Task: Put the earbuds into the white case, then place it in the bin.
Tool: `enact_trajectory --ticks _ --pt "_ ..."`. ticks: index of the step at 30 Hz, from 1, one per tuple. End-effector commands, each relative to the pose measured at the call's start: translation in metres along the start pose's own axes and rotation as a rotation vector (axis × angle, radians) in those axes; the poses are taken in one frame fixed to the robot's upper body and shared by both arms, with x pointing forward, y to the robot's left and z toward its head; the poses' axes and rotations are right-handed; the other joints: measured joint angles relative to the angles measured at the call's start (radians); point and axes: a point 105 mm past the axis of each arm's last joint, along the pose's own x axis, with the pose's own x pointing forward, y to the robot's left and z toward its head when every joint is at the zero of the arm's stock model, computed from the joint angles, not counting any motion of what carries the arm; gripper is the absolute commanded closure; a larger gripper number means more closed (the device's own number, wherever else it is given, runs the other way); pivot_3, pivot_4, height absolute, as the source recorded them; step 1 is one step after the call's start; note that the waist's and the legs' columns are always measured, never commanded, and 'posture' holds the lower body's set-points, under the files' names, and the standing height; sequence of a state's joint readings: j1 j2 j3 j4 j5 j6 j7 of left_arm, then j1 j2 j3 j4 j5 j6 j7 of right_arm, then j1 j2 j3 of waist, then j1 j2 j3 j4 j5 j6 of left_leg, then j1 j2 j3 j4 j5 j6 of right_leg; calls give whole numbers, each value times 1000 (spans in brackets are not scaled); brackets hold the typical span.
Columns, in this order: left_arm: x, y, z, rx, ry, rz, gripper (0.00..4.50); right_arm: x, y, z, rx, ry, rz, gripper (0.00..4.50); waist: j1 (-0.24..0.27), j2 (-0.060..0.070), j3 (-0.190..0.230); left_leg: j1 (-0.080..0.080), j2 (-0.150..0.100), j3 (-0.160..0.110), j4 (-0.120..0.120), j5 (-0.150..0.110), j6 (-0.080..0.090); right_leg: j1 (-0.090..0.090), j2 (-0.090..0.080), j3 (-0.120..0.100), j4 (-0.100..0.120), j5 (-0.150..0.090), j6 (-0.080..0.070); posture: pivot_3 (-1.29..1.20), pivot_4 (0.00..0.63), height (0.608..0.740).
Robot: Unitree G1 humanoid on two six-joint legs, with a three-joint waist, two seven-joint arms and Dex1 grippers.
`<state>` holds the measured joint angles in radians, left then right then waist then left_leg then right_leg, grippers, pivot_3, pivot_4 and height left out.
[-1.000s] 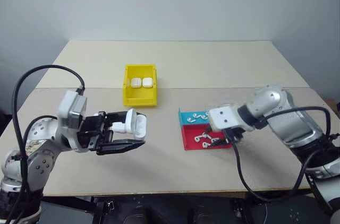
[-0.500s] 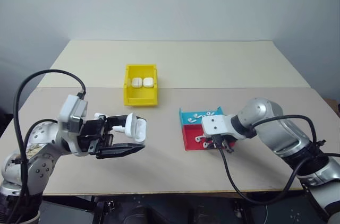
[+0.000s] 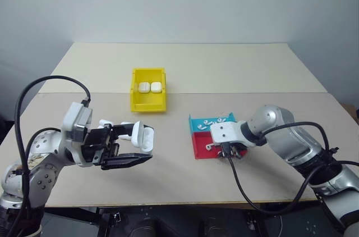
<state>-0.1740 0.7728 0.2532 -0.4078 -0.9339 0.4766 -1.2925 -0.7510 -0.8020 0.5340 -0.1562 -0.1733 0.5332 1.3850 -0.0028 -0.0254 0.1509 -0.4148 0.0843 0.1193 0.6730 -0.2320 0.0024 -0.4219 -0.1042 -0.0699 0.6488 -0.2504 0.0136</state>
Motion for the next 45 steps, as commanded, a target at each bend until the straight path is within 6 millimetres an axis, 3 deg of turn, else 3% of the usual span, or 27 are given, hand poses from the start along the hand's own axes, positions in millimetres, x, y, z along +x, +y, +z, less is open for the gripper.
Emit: enact_trajectory --ticks 1,14,45 --pt "1 -4 8 59 -6 -13 1649 -12 -8 6 -19 -18 -47 2730 0 0 0 0 0 0 0 0 0 0 0 0 0 0 0 0 150 740" --pt "2 -5 6 59 -4 -20 1649 -16 5 -7 67 25 -36 2730 2 0 0 0 0 0 0 0 0 0 0 0 0 0 0 0 150 740" --pt "3 -5 6 53 8 1 1649 4 12 -13 125 46 -35 2730 2 0 0 0 0 0 0 0 0 0 0 0 0 0 0 0 150 740"
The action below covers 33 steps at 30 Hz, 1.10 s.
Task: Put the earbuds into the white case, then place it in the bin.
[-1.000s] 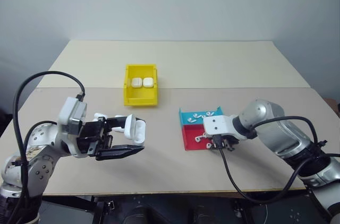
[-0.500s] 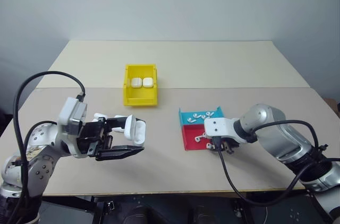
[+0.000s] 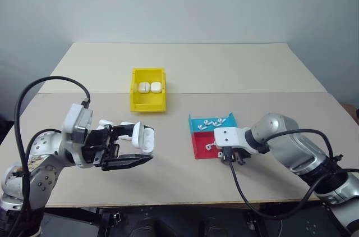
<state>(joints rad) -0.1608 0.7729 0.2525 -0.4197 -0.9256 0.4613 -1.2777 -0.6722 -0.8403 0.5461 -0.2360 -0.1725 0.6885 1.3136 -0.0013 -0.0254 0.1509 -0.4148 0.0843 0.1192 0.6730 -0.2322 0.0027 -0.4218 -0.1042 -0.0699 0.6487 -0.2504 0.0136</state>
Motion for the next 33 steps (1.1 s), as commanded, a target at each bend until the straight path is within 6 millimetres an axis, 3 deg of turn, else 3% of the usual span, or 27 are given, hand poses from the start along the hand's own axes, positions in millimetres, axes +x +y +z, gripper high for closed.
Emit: enact_trajectory --ticks 1,7,13,22,25,30,33 --pt "3 -4 7 42 1 -10 1649 -3 -2 3 -11 -5 -13 2730 0 0 0 0 0 0 0 0 0 0 0 0 0 0 0 0 150 740" --pt "3 -4 7 44 -1 -8 1649 -1 -2 3 -13 -1 -18 2730 0 0 0 0 0 0 0 0 0 0 0 0 0 0 0 0 150 740" --pt "3 -3 7 48 1 -5 1649 -1 -2 5 -13 -8 -18 3886 0 0 0 0 0 0 0 0 0 0 0 0 0 0 0 0 150 740" --pt "3 -3 9 51 2 2 1649 -16 3 13 17 -81 2 3886 1 0 0 0 0 0 0 0 0 0 0 0 0 0 0 0 150 740" --pt "3 -3 9 50 -1 8 1649 -33 1 28 79 -208 9 3886 1 0 0 0 0 0 0 0 0 0 0 0 0 0 0 0 150 740" --pt "10 3 13 59 -41 14 1649 -74 -7 68 190 -716 -6 3886 4 0 0 0 0 -1 0 0 0 1 0 0 0 0 0 0 150 740" --pt "18 6 15 63 -73 0 1649 -98 -17 79 292 -1025 -60 3886 10 -1 0 0 0 -1 0 0 0 2 0 -1 -1 0 0 0 150 740"
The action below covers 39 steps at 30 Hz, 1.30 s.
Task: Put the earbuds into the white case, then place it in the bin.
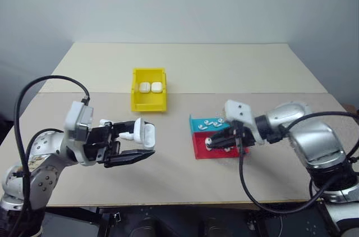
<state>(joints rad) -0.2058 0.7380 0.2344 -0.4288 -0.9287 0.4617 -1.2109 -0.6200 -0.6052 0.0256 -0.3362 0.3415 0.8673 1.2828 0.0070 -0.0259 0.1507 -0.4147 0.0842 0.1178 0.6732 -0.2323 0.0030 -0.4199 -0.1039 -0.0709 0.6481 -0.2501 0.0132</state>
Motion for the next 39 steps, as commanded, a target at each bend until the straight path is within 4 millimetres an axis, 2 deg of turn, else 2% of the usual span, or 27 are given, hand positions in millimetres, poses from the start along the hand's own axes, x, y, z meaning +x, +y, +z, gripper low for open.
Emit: enact_trajectory --ticks 1,3,8,13,17,20,29,39 --pt "12 0 9 36 -49 -42 1649 -20 -6 36 81 -354 -51 3886 3 0 0 0 0 0 0 0 0 0 0 0 0 0 0 0 150 740" --pt "21 5 11 38 -84 -59 1649 -25 -4 53 137 -517 -27 3886 8 0 0 0 0 0 0 0 0 0 0 0 0 0 0 0 150 740" --pt "46 9 14 24 -154 -142 1649 -31 3 80 196 -737 36 3886 5 0 0 0 0 1 0 0 0 0 0 0 0 1 0 0 150 740" --pt "59 11 13 -16 -185 -211 1649 -32 13 88 202 -781 78 3886 2 0 0 0 0 1 0 0 0 0 0 1 0 1 0 0 150 740" --pt "65 17 10 -36 -188 -224 1649 -27 23 88 175 -770 93 3886 2 0 0 0 0 1 0 0 0 0 0 1 1 0 0 0 150 740" --pt "69 25 6 -46 -184 -212 1649 -20 28 81 138 -731 67 3886 3 0 0 0 0 0 0 0 0 0 0 1 0 0 0 0 150 740" --pt "83 28 4 -55 -207 -239 1649 -7 25 74 0 -658 -73 3886 3 0 0 0 -1 0 0 0 0 0 0 1 0 1 0 0 150 740" --pt "82 28 5 -48 -199 -259 1649 -7 23 63 -44 -618 -128 3886 3 0 0 0 0 0 0 0 0 0 0 1 0 0 0 0 150 740"
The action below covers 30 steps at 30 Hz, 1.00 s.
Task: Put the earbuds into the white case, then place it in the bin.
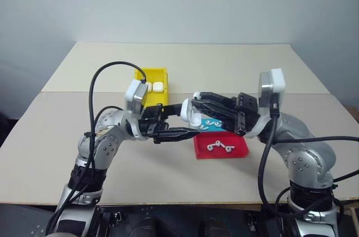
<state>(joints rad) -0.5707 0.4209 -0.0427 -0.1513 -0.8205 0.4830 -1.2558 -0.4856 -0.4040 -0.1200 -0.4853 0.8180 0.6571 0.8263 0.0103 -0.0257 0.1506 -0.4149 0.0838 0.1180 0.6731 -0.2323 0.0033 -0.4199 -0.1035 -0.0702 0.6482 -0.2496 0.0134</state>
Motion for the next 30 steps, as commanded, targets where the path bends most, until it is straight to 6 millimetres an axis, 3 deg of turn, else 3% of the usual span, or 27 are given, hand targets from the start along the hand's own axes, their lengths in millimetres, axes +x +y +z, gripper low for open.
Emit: enact_trajectory --ticks 1,18,29,30 --pt "4 -2 11 55 -7 -35 1649 -2 6 1 -44 12 19 3886 0 0 0 0 0 0 0 0 0 0 0 0 0 0 0 0 150 740" --pt "4 -2 9 86 5 -43 1649 1 3 -8 -93 93 39 3886 0 0 0 0 0 0 0 0 0 0 0 0 0 0 0 0 150 740" --pt "2 5 11 109 10 -31 1649 -6 11 -9 -80 123 112 212 1 0 0 0 0 0 0 0 0 0 0 0 0 0 0 0 150 740" --pt "2 5 11 110 10 -30 1649 -7 10 -9 -80 122 111 32 1 0 0 0 0 0 0 0 0 0 0 0 0 0 0 0 150 740"
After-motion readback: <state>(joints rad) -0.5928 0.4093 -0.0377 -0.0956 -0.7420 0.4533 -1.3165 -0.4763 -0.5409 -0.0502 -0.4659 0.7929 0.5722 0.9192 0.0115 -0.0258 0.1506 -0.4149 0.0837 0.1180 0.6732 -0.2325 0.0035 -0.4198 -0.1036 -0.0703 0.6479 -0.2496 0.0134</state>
